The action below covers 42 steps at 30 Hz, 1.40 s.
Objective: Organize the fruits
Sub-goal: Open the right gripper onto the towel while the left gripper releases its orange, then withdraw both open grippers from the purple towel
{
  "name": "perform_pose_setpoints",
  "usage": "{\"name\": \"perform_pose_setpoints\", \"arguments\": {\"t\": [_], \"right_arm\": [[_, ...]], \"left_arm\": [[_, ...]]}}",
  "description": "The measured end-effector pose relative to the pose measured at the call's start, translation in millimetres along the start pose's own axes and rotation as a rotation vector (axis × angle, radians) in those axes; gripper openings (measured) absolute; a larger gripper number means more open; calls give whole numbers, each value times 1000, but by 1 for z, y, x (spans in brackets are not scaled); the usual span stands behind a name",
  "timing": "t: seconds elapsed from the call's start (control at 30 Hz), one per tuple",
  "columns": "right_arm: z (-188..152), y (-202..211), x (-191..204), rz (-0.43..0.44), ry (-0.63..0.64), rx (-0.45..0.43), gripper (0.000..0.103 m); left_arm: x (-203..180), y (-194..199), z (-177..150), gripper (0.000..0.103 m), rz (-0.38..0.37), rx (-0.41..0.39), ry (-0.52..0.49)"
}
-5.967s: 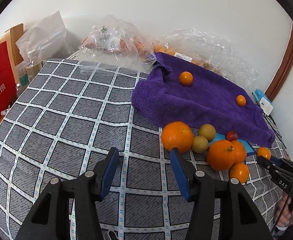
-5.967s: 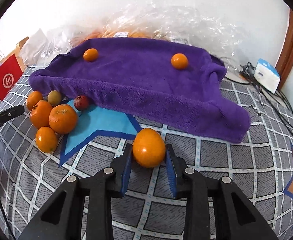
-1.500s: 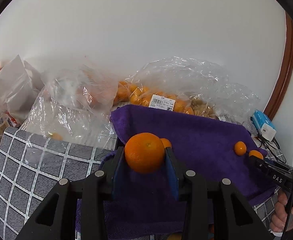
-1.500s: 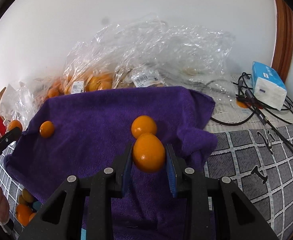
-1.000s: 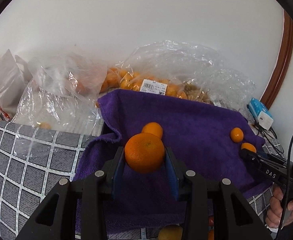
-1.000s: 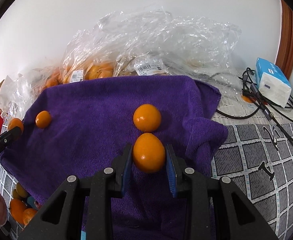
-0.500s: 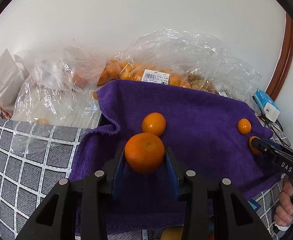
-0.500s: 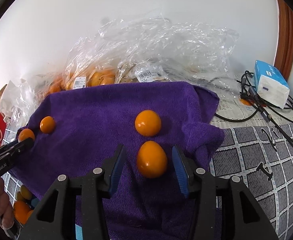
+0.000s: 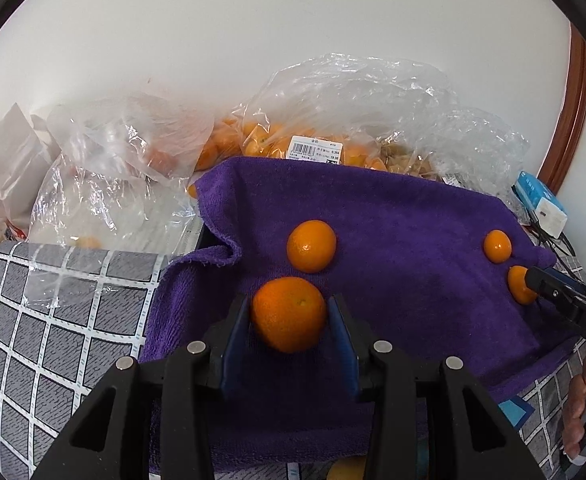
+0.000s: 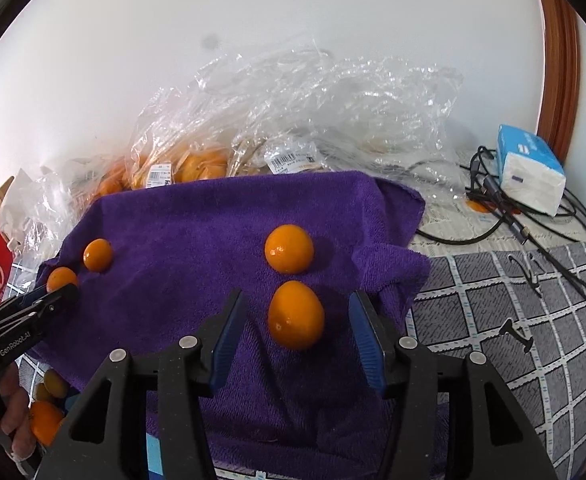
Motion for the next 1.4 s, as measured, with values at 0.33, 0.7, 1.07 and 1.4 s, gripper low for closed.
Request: {"name": "perform_pose_setpoints", "arguments": {"t": [0.33, 0.7, 1.07, 1.4], "right_arm": [[10, 16, 0, -19, -9, -39, 62], [-4, 65, 26, -31, 15, -7, 51], [-49, 70, 98, 85, 103, 76, 46], [-67, 29, 134, 134, 108, 209, 35]], "left_arm": [[2, 23, 12, 53, -38, -99, 30], [3, 68, 34, 53, -98, -184, 39], [59, 117, 0, 53, 9, -146, 37], [113, 120, -59, 53, 13, -105, 137]]}}
Point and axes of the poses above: each gripper's, at about its wrist camera, not at the fingertips, and y roughly against the way its jaws point, x to its left, z to its top, the point moved 7 cm from there along -y, roughly the way its jaws point, and after that the axes turned 5 degrees about y, right-handed, at the moved point
